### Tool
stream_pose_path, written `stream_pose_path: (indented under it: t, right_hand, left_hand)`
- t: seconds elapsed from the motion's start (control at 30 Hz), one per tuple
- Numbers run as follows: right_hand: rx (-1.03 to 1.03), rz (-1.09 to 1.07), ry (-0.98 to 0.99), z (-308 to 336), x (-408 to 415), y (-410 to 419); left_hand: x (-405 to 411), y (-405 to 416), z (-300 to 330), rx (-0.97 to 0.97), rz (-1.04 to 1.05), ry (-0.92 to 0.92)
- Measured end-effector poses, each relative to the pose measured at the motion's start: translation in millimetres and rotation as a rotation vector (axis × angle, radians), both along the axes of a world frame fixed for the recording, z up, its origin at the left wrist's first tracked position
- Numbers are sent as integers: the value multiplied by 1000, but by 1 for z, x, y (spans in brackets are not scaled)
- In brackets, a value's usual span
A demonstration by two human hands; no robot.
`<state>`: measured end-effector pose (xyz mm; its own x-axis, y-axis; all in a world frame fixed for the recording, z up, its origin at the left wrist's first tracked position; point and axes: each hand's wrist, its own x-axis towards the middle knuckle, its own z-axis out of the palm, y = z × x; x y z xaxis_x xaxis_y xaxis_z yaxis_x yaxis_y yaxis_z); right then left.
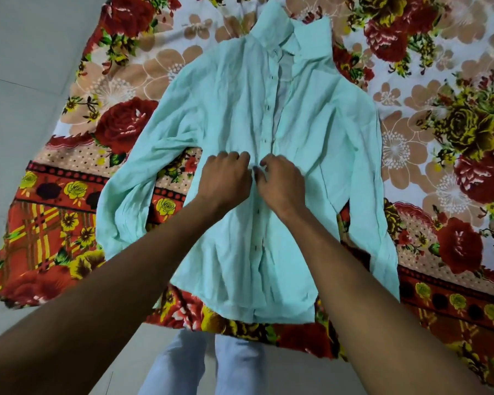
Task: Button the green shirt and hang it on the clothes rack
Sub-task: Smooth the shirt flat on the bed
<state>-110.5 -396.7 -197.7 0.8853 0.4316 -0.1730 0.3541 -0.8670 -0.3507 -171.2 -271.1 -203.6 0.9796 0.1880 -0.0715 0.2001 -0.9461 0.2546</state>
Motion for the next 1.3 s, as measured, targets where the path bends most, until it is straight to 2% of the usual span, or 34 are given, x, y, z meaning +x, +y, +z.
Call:
stream_pose_path:
  t: [0.13, 0.43, 0.67, 0.77, 0.9, 1.0, 1.13, 1.3]
  right_hand:
    - [122, 45, -118, -26, 67, 27]
    - [199, 207, -330, -56, 216, 74]
    - [228, 233, -379, -73, 340, 150]
    - [247, 181, -321, -76, 378, 188]
    - [235, 257, -271, -81, 428, 240]
    - [114, 344, -182, -81, 460, 273]
    - [-13, 466, -248, -83, 483, 293]
    - [166, 460, -205, -68, 493, 291]
  left_hand:
    - [61, 22, -22, 12, 44, -59]
    - [217, 76, -41, 5, 129, -195]
    - [344, 146, -78, -7, 128, -85]
    - [355, 157, -98, 12, 151, -123]
    - [359, 159, -109, 3, 173, -134]
    - [360, 161, -107, -1, 184, -116]
    - [364, 163, -110, -1, 198, -98]
    - [365, 163, -112, 8, 192, -142]
